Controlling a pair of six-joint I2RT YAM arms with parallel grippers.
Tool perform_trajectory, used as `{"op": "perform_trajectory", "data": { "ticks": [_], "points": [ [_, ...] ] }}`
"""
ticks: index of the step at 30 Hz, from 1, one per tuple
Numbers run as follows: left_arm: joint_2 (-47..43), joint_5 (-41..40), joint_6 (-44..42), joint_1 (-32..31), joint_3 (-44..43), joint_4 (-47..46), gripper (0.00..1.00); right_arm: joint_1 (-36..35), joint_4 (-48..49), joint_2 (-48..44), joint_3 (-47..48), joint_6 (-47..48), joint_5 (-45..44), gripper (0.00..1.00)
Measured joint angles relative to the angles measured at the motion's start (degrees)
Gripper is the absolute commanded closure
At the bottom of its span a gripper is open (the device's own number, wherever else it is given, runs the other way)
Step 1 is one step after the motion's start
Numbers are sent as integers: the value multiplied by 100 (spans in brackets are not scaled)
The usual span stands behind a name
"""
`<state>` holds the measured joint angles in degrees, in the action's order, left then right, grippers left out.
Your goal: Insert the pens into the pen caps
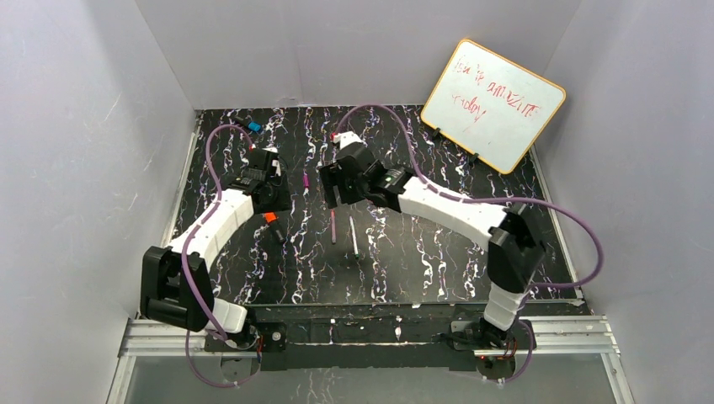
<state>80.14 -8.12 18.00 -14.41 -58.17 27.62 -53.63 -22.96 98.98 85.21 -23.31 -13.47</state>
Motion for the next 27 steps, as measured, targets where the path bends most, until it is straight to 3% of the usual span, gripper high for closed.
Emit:
{"op": "perform_trajectory", "data": {
  "ticks": [7, 19, 27],
  "points": [
    [-297, 114, 153, 431, 0, 96, 54, 28, 223, 1209, 960, -50, 66, 15],
    [-857, 802, 208, 1392, -55, 118, 54, 37, 1241, 3324, 2531, 330, -295, 28],
    [-844, 1200, 175, 1626, -48, 105, 54, 37, 1469, 4028, 3217, 737, -553, 32]
  ]
}}
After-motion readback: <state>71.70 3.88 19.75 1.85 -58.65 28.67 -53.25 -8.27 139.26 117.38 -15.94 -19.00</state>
